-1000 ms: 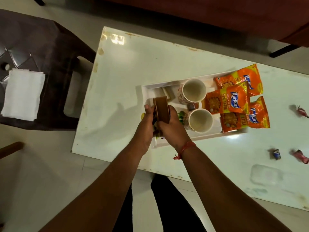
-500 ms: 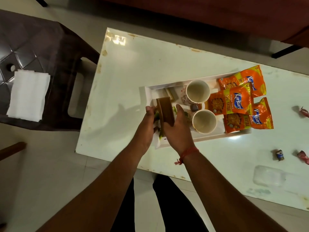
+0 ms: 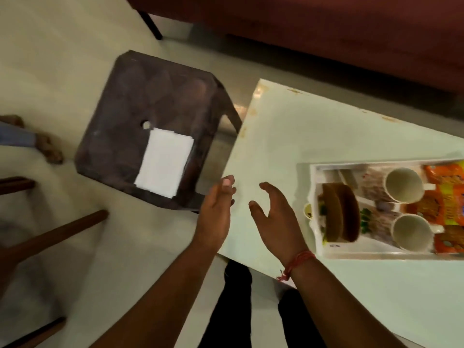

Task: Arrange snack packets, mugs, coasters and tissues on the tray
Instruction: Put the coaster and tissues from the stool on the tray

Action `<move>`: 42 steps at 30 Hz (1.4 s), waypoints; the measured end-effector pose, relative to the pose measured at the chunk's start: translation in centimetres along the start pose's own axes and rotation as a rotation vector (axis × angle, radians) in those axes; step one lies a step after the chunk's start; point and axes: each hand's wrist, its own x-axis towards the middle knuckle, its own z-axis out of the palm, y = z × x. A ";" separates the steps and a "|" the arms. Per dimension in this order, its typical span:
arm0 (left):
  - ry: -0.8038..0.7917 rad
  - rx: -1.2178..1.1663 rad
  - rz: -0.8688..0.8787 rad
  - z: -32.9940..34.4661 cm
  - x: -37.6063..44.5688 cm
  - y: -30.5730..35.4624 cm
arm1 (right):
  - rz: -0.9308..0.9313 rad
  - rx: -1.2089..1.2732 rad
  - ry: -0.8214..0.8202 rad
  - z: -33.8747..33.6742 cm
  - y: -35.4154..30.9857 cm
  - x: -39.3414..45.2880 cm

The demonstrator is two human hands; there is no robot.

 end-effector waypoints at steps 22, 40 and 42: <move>0.148 0.757 0.054 -17.6 8.8 -1.3 | 0.379 0.251 -0.083 14.8 -8.9 6.1; -0.072 -0.821 -0.479 -6.2 -0.4 -3.1 | 0.432 1.149 -0.317 5.3 -2.5 0.4; -0.079 -0.825 -0.516 -3.9 -0.7 -3.3 | 0.423 1.146 -0.326 3.2 -0.6 -0.6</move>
